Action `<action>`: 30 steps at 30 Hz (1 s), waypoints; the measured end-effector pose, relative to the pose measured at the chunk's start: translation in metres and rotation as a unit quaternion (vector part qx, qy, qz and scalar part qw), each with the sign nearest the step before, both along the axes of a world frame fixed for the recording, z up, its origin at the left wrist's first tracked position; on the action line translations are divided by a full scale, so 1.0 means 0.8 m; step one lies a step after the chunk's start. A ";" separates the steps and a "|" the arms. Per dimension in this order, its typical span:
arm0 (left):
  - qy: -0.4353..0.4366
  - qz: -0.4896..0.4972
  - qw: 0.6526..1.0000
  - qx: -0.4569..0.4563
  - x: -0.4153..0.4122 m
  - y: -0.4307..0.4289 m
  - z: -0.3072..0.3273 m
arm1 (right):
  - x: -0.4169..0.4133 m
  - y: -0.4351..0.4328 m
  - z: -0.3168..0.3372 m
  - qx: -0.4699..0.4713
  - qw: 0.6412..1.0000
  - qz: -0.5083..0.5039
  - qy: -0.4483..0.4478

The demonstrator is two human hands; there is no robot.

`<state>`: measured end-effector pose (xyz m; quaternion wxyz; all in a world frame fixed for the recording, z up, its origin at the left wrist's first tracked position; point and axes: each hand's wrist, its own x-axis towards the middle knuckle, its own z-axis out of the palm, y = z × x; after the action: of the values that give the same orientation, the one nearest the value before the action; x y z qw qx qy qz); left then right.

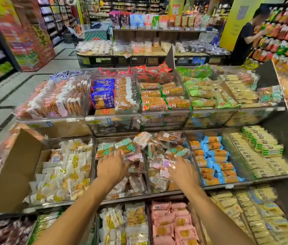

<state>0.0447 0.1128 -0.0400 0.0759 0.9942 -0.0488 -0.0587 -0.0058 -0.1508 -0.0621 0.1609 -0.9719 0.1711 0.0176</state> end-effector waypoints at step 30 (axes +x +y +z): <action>-0.102 0.403 0.705 -0.575 0.073 0.010 -0.077 | 0.051 -0.015 -0.069 0.379 0.859 -0.203 -0.280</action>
<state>0.1031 0.1206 -0.1014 0.6439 0.6828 0.3242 0.1186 0.0353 -0.1629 -0.1172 0.5579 -0.7435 0.2925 -0.2245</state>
